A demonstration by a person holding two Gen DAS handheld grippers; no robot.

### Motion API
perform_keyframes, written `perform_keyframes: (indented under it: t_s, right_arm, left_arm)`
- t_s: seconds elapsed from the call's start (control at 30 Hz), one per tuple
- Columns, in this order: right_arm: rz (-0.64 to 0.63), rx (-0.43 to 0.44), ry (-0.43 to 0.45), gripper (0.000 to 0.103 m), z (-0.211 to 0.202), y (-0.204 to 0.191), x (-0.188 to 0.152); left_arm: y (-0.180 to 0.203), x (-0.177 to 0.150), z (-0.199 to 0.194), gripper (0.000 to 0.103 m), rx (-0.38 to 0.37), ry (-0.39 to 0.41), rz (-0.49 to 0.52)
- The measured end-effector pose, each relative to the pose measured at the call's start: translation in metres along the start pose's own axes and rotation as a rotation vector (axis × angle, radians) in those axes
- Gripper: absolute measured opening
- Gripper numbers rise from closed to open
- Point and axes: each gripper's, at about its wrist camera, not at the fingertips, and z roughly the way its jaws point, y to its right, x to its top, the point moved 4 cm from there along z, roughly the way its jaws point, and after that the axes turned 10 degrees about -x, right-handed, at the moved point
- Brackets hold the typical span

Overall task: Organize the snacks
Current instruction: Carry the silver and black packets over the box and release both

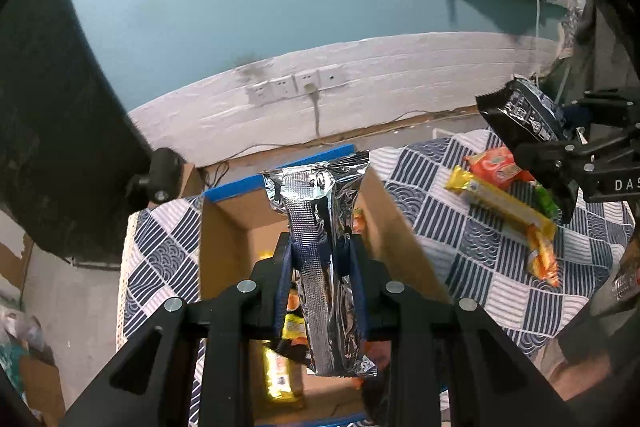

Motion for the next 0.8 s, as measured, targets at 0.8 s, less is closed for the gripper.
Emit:
perform_keyframes:
  t_s: [0.8]
  right_arm:
    - [-0.165, 0.123, -0.091, 0.06, 0.052, -0.115, 0.015]
  left_arm:
    - [-0.058, -0.044, 0.028, 0.027, 0.072, -0.113, -0.075]
